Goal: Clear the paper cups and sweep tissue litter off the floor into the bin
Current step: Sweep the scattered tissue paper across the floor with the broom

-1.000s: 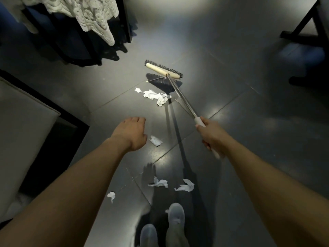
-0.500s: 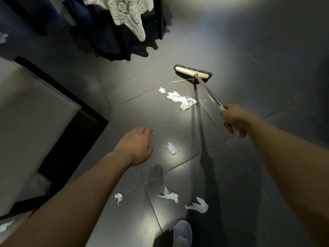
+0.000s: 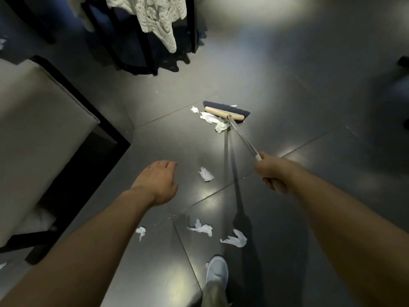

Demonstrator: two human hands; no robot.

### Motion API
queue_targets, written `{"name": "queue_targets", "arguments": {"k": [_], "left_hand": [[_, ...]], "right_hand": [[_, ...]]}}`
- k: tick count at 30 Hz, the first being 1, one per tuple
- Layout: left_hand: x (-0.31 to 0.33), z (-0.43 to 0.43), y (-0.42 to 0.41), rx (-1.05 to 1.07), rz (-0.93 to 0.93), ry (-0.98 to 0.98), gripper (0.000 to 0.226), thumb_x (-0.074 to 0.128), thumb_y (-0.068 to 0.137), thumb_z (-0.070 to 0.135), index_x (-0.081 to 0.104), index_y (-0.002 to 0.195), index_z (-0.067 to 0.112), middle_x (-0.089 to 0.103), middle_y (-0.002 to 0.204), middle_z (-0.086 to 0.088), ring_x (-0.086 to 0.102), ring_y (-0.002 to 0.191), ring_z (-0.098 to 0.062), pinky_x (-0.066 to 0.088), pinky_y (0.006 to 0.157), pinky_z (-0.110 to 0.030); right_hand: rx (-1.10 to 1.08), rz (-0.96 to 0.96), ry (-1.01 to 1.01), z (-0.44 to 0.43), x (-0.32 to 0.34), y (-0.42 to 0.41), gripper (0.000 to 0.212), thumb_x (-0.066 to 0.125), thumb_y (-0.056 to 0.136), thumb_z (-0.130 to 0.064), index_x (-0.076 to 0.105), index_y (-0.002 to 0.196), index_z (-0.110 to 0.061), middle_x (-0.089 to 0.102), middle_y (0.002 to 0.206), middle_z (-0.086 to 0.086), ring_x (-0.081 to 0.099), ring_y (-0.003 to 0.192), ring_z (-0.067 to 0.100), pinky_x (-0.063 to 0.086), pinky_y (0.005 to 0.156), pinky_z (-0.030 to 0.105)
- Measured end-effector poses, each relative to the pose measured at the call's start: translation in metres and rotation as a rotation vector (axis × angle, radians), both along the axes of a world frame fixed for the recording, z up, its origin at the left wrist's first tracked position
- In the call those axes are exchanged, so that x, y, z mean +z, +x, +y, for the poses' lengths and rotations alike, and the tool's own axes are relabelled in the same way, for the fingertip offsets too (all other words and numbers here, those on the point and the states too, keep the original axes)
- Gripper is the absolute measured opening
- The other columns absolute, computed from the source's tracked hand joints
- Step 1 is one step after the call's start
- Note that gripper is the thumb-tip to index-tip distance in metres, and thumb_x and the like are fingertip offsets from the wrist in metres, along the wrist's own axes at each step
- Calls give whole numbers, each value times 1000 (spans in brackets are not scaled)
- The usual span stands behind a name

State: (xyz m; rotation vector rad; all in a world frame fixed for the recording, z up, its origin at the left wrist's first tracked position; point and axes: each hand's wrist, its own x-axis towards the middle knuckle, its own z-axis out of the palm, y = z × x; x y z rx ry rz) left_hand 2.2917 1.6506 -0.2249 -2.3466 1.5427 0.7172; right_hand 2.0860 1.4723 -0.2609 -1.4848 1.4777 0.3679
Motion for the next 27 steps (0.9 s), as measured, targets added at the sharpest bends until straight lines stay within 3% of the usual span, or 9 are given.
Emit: {"name": "queue_targets", "arguments": {"k": [5,9,13,17,27], "left_hand": [[16,65,-41,-12,8,-22,59,45,95,31,23,147,11,29,151,-9,26,139,-25,21,112,-30],[26,110,-76,-17,35,-25,58,45,95,30,25,146,11,30,150,-10,28,138,-25,22,111,-29],[30,131,-98,7,54,-38,57,46,95,29,26,145,10,31,149,-11,28,137,-27,22,111,-31],[32,125,-104,30,64,-62,58,46,95,29,25,145,11,30,150,-10,27,138,-26,21,112,-30],[20,58,-71,127,31,-59,58,45,95,30,24,146,12,29,151,-8,26,139,-24,21,112,-28]], "right_hand": [[-101,-48,28,93,11,-62,44,33,99,-18,35,141,-33,42,83,10,36,60,14,30,33,12],[-101,-140,-46,161,28,-108,37,33,99,-23,47,131,-35,48,74,8,42,55,14,34,37,16],[-123,-182,-139,189,36,-138,41,36,101,-32,41,141,-37,54,74,6,47,52,15,38,37,19],[-117,-194,-181,172,41,-137,40,36,102,-30,40,141,-35,52,70,7,47,52,14,37,36,19],[-71,-222,-184,43,26,-67,30,35,101,-28,59,118,-20,51,66,9,44,51,18,37,36,19]]}}
